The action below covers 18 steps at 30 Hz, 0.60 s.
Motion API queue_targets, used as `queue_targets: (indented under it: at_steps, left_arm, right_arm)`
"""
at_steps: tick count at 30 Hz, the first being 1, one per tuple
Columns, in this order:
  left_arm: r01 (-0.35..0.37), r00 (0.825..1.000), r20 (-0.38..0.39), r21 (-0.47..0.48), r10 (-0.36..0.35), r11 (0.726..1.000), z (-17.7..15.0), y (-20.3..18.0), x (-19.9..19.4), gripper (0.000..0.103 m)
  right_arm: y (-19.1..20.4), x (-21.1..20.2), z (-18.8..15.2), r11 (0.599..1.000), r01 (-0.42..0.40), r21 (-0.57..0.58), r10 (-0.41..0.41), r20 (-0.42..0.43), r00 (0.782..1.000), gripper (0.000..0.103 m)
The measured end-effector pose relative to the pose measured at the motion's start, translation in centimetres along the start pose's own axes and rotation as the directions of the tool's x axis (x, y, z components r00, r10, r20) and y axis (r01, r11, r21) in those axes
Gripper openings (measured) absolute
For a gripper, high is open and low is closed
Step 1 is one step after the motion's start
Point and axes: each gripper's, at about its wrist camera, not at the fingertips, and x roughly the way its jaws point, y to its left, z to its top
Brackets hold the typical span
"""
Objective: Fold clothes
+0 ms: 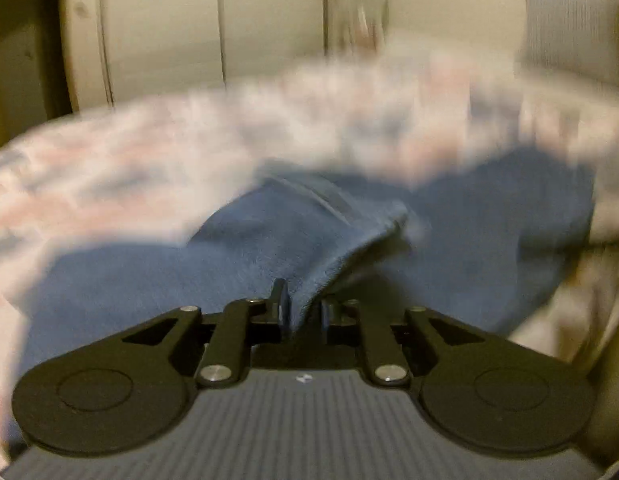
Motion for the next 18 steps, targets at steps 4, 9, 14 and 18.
queue_targets:
  at_steps: [4, 9, 14, 18]
  left_arm:
    - [-0.05, 0.999, -0.018, 0.063, 0.052, 0.997, -1.5, -2.1, 0.6, 0.016]
    - [-0.02, 1.0, -0.022, 0.077, 0.021, 0.997, -2.1, -1.8, -0.4, 0.02]
    - [-0.024, 0.999, -0.019, 0.12, 0.026, 0.993, -2.4, -2.1, -0.5, 0.02]
    - [-0.016, 1.0, -0.021, 0.13, 0.019, 0.991, -2.3, -1.8, -0.6, 0.02]
  right_arm:
    - [-0.3, -0.1, 0.1, 1.0, -0.016, -0.014, 0.016, -0.013, 1.0, 0.064]
    - [-0.3, -0.1, -0.1, 1.0, -0.026, 0.0, 0.026, 0.005, 1.0, 0.064]
    - [0.1, 0.5, -0.3, 1.0, -0.013, -0.015, 0.013, -0.009, 1.0, 0.064]
    - [0.3, 0.2, -0.5, 1.0, -0.016, -0.013, 0.016, 0.007, 1.0, 0.064]
